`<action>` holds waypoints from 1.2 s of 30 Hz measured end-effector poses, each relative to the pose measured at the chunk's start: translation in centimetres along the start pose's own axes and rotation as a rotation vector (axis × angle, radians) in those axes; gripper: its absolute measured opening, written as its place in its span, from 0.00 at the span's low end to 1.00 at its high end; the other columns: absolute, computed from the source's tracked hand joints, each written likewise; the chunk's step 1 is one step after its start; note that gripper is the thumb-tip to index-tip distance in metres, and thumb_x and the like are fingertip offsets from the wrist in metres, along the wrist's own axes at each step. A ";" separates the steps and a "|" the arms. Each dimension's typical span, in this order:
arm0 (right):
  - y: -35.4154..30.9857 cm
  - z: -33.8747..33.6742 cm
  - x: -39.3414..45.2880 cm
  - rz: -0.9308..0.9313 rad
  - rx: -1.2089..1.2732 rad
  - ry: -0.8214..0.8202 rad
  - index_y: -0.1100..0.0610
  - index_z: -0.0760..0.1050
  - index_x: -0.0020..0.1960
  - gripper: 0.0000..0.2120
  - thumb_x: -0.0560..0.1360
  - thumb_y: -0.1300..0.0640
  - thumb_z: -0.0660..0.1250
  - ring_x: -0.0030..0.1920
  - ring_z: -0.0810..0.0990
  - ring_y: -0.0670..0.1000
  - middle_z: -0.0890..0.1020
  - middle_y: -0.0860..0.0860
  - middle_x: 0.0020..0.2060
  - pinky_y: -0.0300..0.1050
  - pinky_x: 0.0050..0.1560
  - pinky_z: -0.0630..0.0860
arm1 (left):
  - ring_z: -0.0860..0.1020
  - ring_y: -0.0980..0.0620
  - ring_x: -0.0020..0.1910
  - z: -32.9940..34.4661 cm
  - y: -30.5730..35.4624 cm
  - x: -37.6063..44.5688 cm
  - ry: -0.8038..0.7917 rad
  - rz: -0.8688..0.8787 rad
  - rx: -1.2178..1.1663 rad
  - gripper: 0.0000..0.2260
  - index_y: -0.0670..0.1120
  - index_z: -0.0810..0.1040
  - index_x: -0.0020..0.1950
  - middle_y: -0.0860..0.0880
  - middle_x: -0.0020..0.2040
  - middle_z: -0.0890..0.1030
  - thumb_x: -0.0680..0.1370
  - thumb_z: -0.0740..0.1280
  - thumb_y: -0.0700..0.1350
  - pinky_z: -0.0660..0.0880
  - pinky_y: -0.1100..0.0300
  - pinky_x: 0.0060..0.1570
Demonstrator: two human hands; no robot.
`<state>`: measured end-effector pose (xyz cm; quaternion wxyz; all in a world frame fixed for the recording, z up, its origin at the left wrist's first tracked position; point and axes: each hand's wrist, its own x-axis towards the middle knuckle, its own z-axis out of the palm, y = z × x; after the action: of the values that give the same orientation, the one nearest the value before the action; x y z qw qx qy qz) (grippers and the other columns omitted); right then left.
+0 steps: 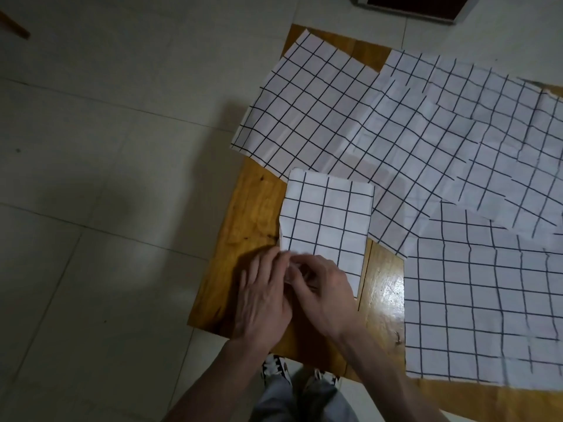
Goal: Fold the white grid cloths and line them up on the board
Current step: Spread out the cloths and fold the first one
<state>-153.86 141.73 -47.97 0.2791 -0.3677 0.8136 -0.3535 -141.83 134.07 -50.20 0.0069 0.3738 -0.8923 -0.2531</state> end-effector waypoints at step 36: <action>8.3 -4.9 -4.5 -0.125 -0.764 0.010 0.53 0.67 0.79 0.25 0.85 0.44 0.54 0.83 0.55 0.56 0.64 0.55 0.81 0.58 0.79 0.57 | 0.60 0.43 0.83 0.5 -0.7 -0.9 -0.175 0.393 0.439 0.27 0.47 0.65 0.82 0.42 0.84 0.62 0.88 0.44 0.56 0.60 0.39 0.78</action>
<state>-158.16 151.10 -50.69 0.0959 -0.4923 0.8640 -0.0433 -140.87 134.51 -50.81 -0.1023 0.1635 -0.9780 -0.0791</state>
